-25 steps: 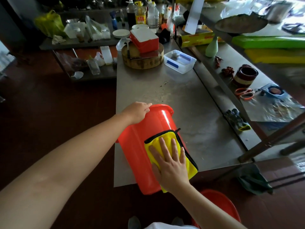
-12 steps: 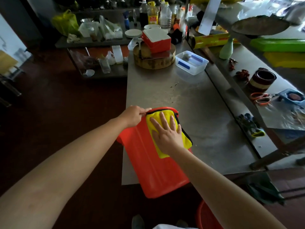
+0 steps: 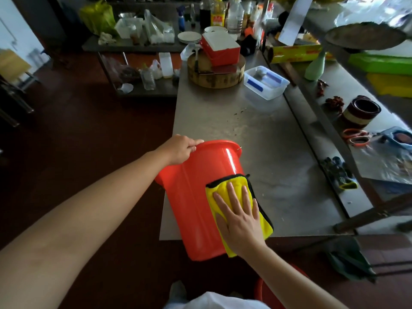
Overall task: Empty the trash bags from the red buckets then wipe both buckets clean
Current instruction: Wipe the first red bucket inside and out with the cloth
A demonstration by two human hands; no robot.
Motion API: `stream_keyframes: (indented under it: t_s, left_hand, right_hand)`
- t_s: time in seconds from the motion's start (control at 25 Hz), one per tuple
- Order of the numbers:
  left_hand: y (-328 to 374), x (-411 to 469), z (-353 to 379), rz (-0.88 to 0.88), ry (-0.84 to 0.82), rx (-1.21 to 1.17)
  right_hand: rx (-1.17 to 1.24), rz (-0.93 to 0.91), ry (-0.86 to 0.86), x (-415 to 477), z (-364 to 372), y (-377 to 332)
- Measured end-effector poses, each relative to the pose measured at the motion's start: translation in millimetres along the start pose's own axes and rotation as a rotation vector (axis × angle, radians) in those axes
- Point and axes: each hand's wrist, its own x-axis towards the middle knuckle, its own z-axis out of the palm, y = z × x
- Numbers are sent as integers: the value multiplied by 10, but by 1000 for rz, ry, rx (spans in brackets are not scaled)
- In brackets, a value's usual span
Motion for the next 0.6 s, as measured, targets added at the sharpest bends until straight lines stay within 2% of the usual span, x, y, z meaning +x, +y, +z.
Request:
stream_keyframes:
  t_s: [0.32,0.6]
  left_hand:
    - [622,512,148,10,-76,185]
    - [766,653,402,-142,-22,310]
  right_hand:
    - [-55,-23,8,-210,44,-158]
    - [-52,-22,9,-219,55,-340]
